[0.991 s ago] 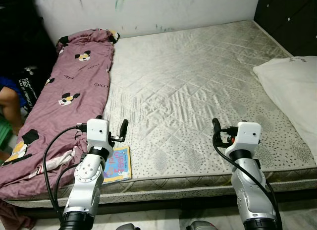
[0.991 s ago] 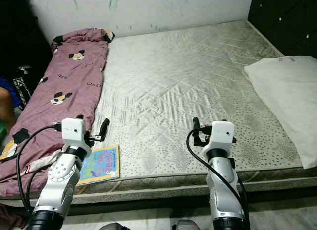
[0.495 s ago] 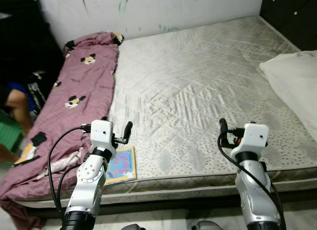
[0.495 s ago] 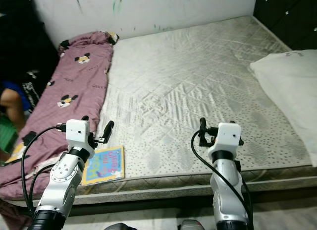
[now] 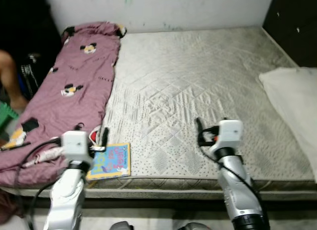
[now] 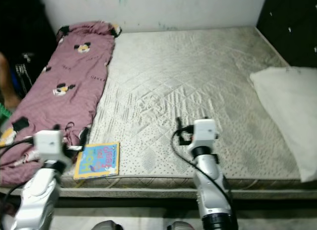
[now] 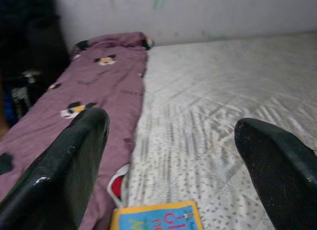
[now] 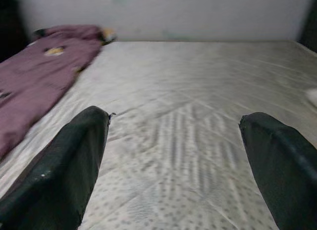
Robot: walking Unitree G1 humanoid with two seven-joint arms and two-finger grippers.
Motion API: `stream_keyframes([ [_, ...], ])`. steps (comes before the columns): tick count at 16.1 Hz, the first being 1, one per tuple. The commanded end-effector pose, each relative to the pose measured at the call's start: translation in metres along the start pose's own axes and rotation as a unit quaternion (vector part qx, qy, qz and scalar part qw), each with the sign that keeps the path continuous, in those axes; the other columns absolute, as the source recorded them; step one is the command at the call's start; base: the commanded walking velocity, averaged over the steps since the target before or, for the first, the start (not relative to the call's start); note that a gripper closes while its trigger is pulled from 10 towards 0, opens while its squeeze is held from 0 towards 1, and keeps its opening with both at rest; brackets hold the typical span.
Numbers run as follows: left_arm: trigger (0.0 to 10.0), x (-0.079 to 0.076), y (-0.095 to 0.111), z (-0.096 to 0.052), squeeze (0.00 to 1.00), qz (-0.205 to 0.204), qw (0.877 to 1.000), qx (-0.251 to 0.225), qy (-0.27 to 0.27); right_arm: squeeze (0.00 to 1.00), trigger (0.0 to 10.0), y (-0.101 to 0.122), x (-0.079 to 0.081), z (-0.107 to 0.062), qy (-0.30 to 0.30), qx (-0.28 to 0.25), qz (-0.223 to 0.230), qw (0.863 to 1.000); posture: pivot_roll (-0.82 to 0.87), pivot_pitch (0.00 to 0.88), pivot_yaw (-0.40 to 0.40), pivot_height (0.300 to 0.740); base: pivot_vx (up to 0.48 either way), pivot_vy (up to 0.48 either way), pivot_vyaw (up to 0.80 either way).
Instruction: Clean up the room
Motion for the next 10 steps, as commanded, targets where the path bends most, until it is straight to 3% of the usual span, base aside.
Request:
stream_keyframes([
  [1, 10.0, 0.005, 0.009, -0.003, 0.0, -0.005, 1.0, -0.008, 0.017, 0.0, 10.0, -0.001, -0.003, -0.001, 0.01, 0.008, -0.009, 1.0, -0.04, 0.0, -0.03, 0.74, 0.0, 0.0, 0.0],
  [4, 10.0, -0.003, 0.001, -0.008, 0.0, -0.01, 1.0, 0.0, 0.021, 0.0, 10.0, 0.007, -0.005, 0.006, 0.027, 0.003, -0.02, 0.999, -0.02, 0.0, -0.083, 0.74, 0.0, 0.0, 0.0],
  [7, 10.0, -0.005, -0.013, -0.012, 0.0, -0.025, 0.998, 0.022, 0.054, 0.0, 10.0, 0.013, -0.021, 0.016, -0.01, -0.007, -0.026, 1.0, -0.04, 0.0, -0.044, 0.74, 0.0, 0.0, 0.0],
  [9, 10.0, -0.014, -0.017, 0.002, 0.0, -0.047, 0.997, 0.029, 0.047, 0.0, 10.0, 0.013, -0.039, 0.011, -0.052, -0.009, -0.028, 0.998, -0.1, 0.0, 0.025, 0.74, 0.0, 0.0, 0.0],
  [10, 10.0, -0.028, -0.017, 0.011, 0.0, -0.053, 0.998, 0.03, 0.018, 0.0, 10.0, 0.018, -0.046, 0.007, -0.062, -0.015, -0.029, 0.998, -0.14, 0.0, 0.056, 0.74, 0.0, 0.0, 0.0],
])
Point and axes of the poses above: a point about 5 cm out from each wrist's last joint towards the gripper, its own z axis pointing out of the wrist towards the gripper, its own y axis along the axis of the wrist's last joint, x = y × z, the point moved 5 cm from there along z, pointing out of the wrist towards the gripper, and after that the axes turned 1 degree about -z, right-handed, at the moved point
